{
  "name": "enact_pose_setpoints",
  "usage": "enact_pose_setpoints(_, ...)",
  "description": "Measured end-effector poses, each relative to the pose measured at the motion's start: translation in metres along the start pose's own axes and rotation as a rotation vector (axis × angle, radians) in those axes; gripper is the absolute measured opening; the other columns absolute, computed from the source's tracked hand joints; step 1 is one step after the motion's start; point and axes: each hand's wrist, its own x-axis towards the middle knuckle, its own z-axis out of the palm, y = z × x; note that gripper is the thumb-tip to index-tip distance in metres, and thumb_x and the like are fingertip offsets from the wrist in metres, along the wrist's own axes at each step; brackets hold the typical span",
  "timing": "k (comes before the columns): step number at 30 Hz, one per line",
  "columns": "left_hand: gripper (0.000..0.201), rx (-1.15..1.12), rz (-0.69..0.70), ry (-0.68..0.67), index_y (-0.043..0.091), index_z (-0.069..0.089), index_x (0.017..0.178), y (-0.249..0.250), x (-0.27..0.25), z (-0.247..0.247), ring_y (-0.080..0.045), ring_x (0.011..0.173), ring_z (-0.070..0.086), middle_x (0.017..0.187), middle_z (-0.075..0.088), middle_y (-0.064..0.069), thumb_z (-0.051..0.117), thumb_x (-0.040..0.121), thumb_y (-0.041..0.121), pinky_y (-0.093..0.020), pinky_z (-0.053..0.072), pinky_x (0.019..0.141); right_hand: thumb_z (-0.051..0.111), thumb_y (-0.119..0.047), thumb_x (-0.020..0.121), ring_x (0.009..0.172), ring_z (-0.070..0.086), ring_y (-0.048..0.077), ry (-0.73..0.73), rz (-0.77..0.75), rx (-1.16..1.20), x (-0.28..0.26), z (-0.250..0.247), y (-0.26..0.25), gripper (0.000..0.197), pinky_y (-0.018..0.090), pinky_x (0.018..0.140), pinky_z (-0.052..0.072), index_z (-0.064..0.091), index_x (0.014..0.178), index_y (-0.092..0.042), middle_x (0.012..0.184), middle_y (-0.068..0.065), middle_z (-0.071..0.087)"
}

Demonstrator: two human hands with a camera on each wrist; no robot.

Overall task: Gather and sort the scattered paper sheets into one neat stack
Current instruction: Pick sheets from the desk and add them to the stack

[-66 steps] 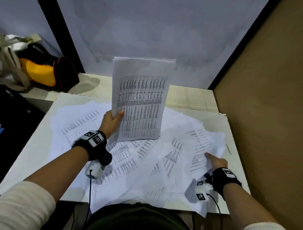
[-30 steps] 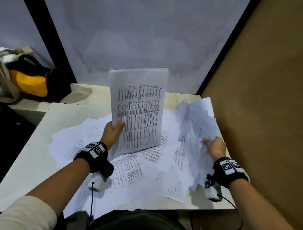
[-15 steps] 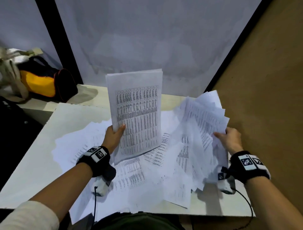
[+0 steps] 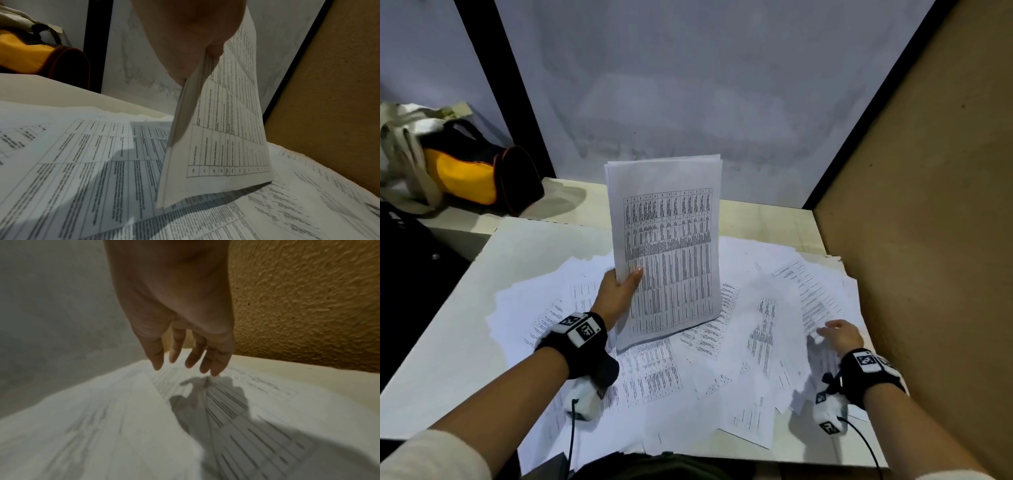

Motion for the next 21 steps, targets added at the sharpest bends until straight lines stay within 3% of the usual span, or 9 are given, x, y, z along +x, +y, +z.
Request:
enact_pose_setpoints(3,0.030,0.026,0.008,-0.005,0.014,0.046,0.067,0.002,-0.001,0.003,-0.015,0.056,0.043,0.060,0.042,-0.001,0.046,0.095,0.023,-0.025,0.037,0.058,0.068,-0.021,0.082,0.121,0.046,0.039,0.007,0.100,-0.120,0.000,0.011,0.009,0.058,0.043,0.099,0.042,0.044,0.131,-0.003,0.137,0.022,0.045)
enact_pose_setpoints(6,0.024,0.032,0.012,-0.023,0.011,0.054,0.077,0.001,0.002,0.007,-0.018,0.063,0.051,0.066,0.051,-0.005,0.045,0.095,0.024,-0.028,0.044,0.061,0.061,-0.045,0.080,0.125,0.037,0.038,0.097,0.188,-0.277,0.003,0.011,0.016,0.071,0.045,0.098,0.039,0.033,0.137,-0.012,0.139,0.019,0.032)
enact_pose_setpoints(8,0.024,0.054,0.004,-0.018,0.008,0.055,0.082,-0.001,0.004,0.010,-0.017,0.062,0.050,0.065,0.051,-0.004,0.045,0.096,0.024,-0.026,0.041,0.059,0.063,-0.055,0.074,0.126,0.036,0.040,0.152,0.241,-0.280,0.010,0.004,0.018,0.089,0.048,0.102,0.038,0.023,0.140,-0.011,0.141,0.019,0.027)
enact_pose_setpoints(10,0.030,0.072,0.001,-0.018,0.000,0.057,0.087,-0.006,0.008,0.010,-0.021,0.064,0.050,0.068,0.051,-0.010,0.045,0.095,0.026,-0.026,0.041,0.059,0.068,-0.058,0.068,0.125,0.039,0.041,0.207,0.273,-0.257,0.019,-0.004,0.019,0.098,0.049,0.100,0.040,0.022,0.140,-0.010,0.142,0.020,0.029)
enact_pose_setpoints(12,0.039,0.088,-0.002,-0.035,-0.008,0.057,0.092,-0.009,0.012,0.010,-0.022,0.067,0.051,0.073,0.051,-0.016,0.045,0.095,0.029,-0.030,0.043,0.063,0.071,-0.052,0.071,0.115,0.050,0.040,0.180,0.284,-0.159,0.032,-0.009,0.021,0.088,0.045,0.091,0.045,0.034,0.132,-0.002,0.134,0.020,0.043)
enact_pose_setpoints(14,0.042,0.097,-0.012,-0.049,-0.009,0.056,0.094,-0.009,0.016,0.011,-0.022,0.069,0.052,0.075,0.052,-0.017,0.045,0.094,0.031,-0.032,0.044,0.064,0.071,-0.038,0.077,0.094,0.060,0.036,0.092,0.261,0.009,0.036,-0.010,0.018,0.055,0.038,0.083,0.049,0.053,0.111,0.001,0.111,0.015,0.059)
enact_pose_setpoints(15,0.039,0.092,-0.023,-0.046,-0.006,0.057,0.093,-0.008,0.018,0.012,-0.022,0.068,0.051,0.075,0.052,-0.016,0.045,0.094,0.032,-0.031,0.044,0.063,0.072,-0.033,0.078,0.087,0.062,0.034,0.062,0.249,0.081,0.039,-0.010,0.015,0.047,0.036,0.081,0.050,0.058,0.108,0.001,0.104,0.013,0.063)
enact_pose_setpoints(19,0.029,0.101,-0.019,-0.049,0.008,0.053,0.076,-0.003,0.018,0.017,-0.019,0.059,0.045,0.064,0.045,-0.010,0.044,0.095,0.029,-0.024,0.039,0.056,0.073,-0.027,0.078,0.082,0.065,0.035,0.012,0.219,0.283,0.040,-0.004,0.003,0.044,0.038,0.077,0.053,0.061,0.114,-0.005,0.103,0.018,0.066)
enact_pose_setpoints(21,0.030,0.105,-0.025,-0.041,0.014,0.048,0.068,-0.003,0.018,0.017,-0.016,0.054,0.041,0.060,0.041,-0.005,0.044,0.095,0.027,-0.023,0.036,0.054,0.074,-0.015,0.076,0.085,0.065,0.034,-0.052,0.187,0.402,0.039,-0.001,0.000,0.038,0.041,0.083,0.052,0.063,0.112,-0.006,0.108,0.015,0.066)
